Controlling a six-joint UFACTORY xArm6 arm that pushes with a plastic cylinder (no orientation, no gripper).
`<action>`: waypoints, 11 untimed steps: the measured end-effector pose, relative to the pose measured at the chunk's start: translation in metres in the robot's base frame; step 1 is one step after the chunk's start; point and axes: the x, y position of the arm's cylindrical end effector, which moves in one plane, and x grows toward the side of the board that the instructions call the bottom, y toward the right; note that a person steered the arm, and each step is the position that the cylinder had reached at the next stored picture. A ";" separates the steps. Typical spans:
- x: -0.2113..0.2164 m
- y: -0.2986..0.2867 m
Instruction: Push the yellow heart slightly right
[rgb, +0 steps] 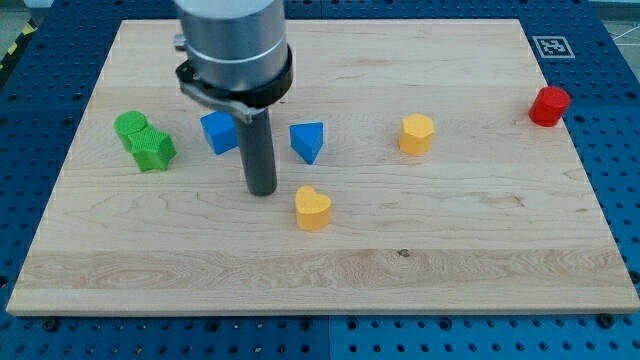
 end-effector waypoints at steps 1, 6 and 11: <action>0.010 0.011; -0.011 0.114; 0.060 0.056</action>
